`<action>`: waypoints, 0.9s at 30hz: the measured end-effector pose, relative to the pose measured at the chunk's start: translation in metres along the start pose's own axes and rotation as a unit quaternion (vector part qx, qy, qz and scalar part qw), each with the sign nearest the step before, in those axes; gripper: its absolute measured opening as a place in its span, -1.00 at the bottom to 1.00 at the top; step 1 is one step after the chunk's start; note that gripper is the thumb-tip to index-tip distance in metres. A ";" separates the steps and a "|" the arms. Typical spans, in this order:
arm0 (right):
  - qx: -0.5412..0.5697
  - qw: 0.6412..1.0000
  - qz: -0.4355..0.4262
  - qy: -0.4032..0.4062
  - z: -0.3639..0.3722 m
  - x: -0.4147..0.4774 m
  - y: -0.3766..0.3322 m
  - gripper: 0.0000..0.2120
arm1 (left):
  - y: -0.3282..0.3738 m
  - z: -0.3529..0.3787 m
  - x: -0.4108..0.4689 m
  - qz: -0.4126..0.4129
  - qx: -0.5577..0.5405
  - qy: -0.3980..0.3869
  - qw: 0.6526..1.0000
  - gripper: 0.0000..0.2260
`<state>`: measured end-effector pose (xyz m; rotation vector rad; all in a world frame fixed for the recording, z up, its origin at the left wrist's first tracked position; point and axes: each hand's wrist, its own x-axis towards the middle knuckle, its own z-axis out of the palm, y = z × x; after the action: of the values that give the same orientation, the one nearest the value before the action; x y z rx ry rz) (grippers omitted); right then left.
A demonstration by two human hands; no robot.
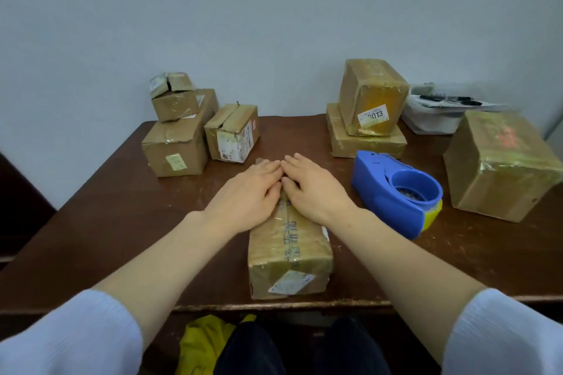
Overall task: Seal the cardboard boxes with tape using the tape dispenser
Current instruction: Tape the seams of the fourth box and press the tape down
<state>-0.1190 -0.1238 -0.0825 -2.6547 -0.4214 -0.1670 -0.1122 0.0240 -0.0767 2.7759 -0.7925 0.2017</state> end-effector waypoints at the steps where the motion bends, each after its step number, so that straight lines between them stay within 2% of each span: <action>1: -0.024 1.000 -0.001 -0.012 -0.003 -0.001 0.000 -0.57 | -0.002 0.002 -0.002 -0.009 -0.001 -0.027 1.000 -0.58; 4: -0.082 0.996 0.018 -0.027 -0.006 -0.005 0.001 -0.58 | -0.006 0.004 -0.009 -0.011 -0.013 -0.048 0.999 -0.55; 8: -0.100 0.983 0.149 -0.028 -0.009 -0.010 0.000 -0.58 | -0.002 0.008 -0.012 -0.016 -0.051 -0.050 0.997 -0.55; 10: -0.085 0.981 0.169 -0.049 -0.010 -0.009 0.001 -0.62 | -0.005 0.008 -0.014 -0.028 -0.113 -0.042 0.992 -0.55; 11: -0.068 0.983 0.169 -0.038 -0.011 -0.009 0.003 -0.63 | -0.006 0.007 -0.016 -0.043 -0.151 -0.006 0.988 -0.56; 13: -0.011 0.987 0.159 0.031 -0.013 -0.004 0.009 -0.60 | -0.011 0.004 -0.018 -0.082 -0.195 0.142 0.967 -0.65; 14: 0.009 0.988 0.139 0.067 -0.012 0.000 0.011 -0.60 | -0.012 0.001 -0.016 -0.091 -0.182 0.207 0.957 -0.70; 15: 0.018 0.989 0.112 0.090 -0.012 0.005 0.013 -0.61 | -0.013 -0.002 -0.012 -0.088 -0.155 0.240 0.954 -0.74; 17: 0.018 0.994 0.064 0.090 -0.010 0.015 0.015 -0.66 | -0.013 -0.003 0.000 -0.063 -0.107 0.224 0.967 -0.78; 20: 0.029 0.998 0.028 0.052 -0.006 0.024 0.013 -0.71 | -0.014 0.003 0.016 -0.023 -0.062 0.141 0.988 -0.77; 22: 0.048 0.998 0.025 0.045 -0.005 0.026 0.014 -0.74 | -0.016 0.007 0.019 -0.037 -0.068 0.113 0.991 -0.76; 27: 0.094 0.993 0.057 0.049 0.000 0.032 0.019 -0.75 | -0.017 0.011 0.018 -0.109 -0.125 0.108 0.980 -0.73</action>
<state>-0.0826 -0.1315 -0.0842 -2.4660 -0.2416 -0.2099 -0.0870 0.0262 -0.0868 2.5242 -0.4237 0.3297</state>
